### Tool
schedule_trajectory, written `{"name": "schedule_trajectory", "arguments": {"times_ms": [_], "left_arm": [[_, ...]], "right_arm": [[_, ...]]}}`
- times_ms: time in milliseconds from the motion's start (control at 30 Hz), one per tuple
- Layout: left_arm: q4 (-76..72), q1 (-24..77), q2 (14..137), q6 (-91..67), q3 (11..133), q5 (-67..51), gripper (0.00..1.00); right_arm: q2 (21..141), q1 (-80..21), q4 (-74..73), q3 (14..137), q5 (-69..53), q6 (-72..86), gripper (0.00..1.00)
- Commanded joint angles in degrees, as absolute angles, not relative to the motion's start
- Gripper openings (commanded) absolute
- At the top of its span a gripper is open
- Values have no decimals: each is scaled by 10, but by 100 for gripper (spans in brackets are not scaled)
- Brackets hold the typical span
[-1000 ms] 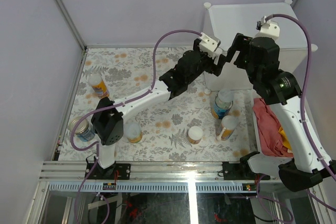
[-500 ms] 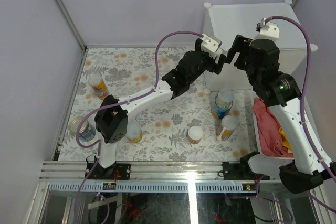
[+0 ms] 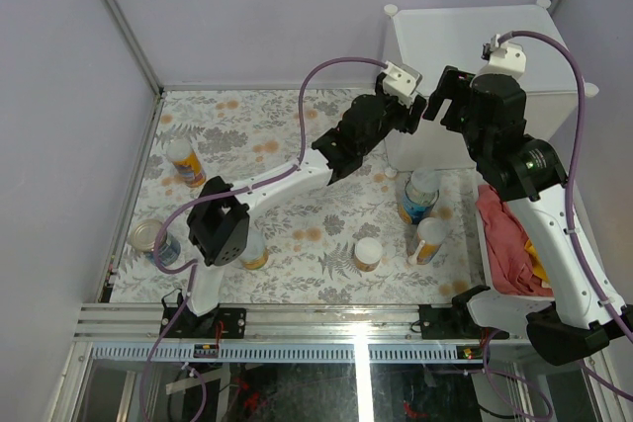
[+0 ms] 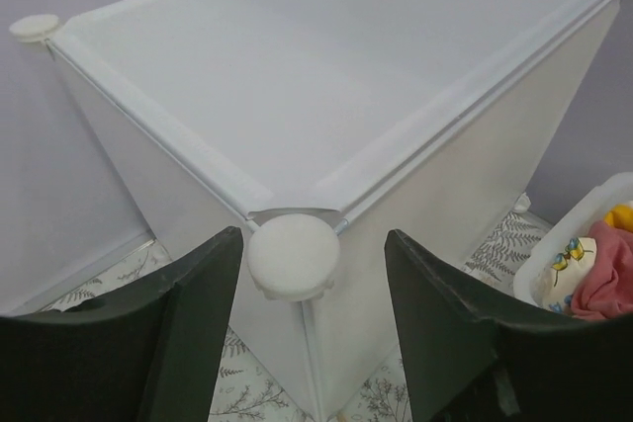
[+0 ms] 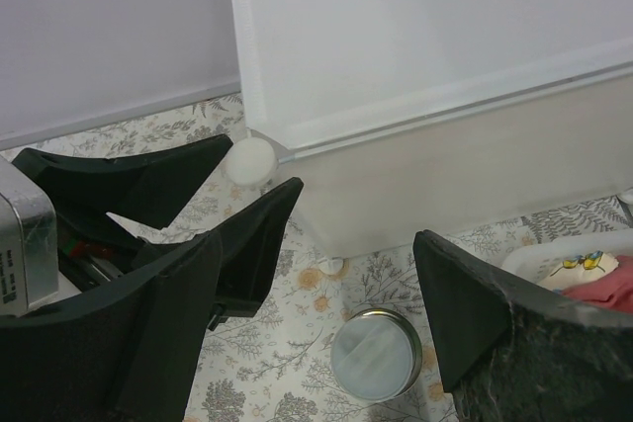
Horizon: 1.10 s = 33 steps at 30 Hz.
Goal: Place and organize the canned foods onto the counter
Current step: Move the counter to the center of the board.
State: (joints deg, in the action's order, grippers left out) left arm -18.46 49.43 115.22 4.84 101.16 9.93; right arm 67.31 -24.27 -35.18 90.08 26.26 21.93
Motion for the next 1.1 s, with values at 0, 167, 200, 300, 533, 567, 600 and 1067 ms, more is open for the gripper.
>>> {"name": "schedule_trajectory", "arguments": {"times_ms": [0, 167, 200, 300, 533, 567, 600, 1067], "left_arm": [[-239, 491, 1160, 52, 1036, 120, 58], [-235, 490, 1163, 51, 1037, 122, 53], [-236, 490, 1162, 49, 1033, 124, 54], [-234, 489, 1159, 47, 1029, 129, 60], [-227, 486, 1163, 41, 1034, 120, 57], [-226, 485, 1164, 40, 1033, 120, 57], [-227, 484, 1164, 37, 1033, 120, 57], [-213, 476, 1179, 20, 1055, 84, 35]], "right_arm": [[661, -240, -317, 902, 267, 210, 85], [663, -241, -316, 902, 266, 209, 85], [663, -240, -316, 902, 267, 209, 85], [664, -241, -315, 902, 265, 209, 85], [666, -241, -316, 905, 263, 209, 85], [665, -240, -316, 905, 263, 209, 85], [665, -241, -316, 904, 264, 209, 85], [661, -241, -319, 906, 268, 208, 85]]}}
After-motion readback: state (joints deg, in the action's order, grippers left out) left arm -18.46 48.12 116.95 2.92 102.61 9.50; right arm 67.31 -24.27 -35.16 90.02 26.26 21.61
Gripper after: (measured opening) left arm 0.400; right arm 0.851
